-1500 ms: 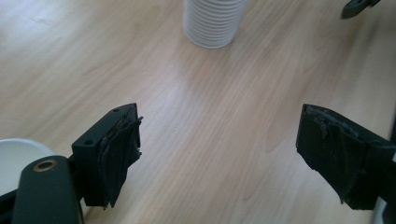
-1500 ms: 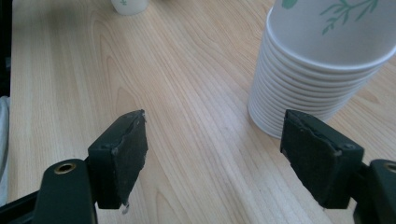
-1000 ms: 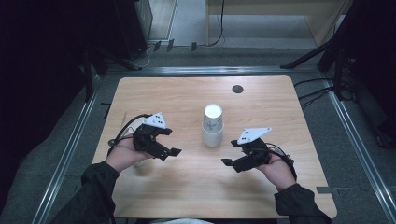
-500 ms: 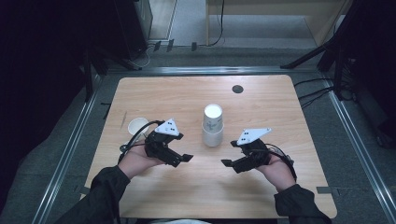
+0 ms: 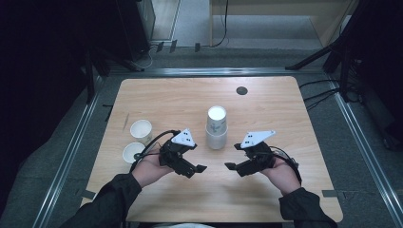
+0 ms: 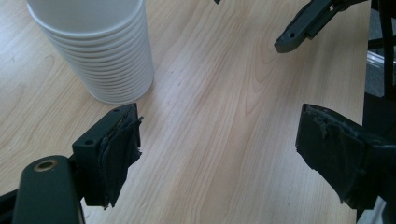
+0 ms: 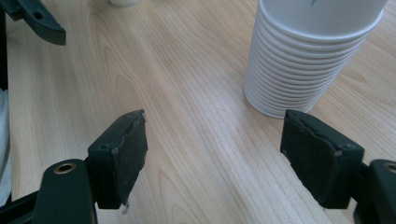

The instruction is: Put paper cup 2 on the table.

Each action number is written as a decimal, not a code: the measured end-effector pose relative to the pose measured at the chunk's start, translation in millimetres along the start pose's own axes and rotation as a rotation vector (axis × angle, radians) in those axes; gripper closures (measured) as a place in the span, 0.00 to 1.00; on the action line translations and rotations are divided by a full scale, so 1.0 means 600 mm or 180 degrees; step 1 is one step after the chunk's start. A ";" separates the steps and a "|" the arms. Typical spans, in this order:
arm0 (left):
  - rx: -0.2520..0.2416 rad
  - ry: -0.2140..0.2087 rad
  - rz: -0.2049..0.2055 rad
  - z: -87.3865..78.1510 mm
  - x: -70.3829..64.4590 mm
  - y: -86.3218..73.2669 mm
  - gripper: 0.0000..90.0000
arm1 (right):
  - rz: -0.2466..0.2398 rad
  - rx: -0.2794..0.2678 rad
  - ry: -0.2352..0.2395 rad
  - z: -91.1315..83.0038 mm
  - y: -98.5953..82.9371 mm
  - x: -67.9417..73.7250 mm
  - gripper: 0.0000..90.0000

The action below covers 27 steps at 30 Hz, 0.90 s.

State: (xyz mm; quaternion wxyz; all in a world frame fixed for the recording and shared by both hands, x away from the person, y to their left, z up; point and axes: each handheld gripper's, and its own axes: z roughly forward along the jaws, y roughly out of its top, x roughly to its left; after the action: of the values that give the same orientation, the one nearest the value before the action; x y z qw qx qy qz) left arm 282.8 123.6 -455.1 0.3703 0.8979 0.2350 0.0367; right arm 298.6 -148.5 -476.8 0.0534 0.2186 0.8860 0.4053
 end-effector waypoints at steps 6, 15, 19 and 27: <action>-0.0058 -0.0019 -0.0074 0.013 0.002 -0.004 0.15 | -0.0005 0.0014 0.0011 0.001 0.000 0.002 0.26; -0.0040 -0.0016 -0.0223 0.039 0.006 -0.015 0.15 | -0.0043 0.0051 0.0031 0.006 0.001 0.004 0.26; 0.0029 0.0001 -0.0175 0.045 0.003 -0.016 0.15 | -0.0051 0.0049 0.0042 0.006 0.001 0.005 0.26; 0.0046 0.0021 -0.0202 0.045 0.007 -0.022 0.15 | 0.0013 -0.0003 0.0055 0.010 0.002 0.007 0.25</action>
State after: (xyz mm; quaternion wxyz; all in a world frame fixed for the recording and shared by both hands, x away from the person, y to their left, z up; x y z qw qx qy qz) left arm 288.0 116.1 -483.9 0.3640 0.8926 0.2649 0.0263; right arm 296.6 -141.8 -479.4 0.0450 0.2169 0.8858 0.4077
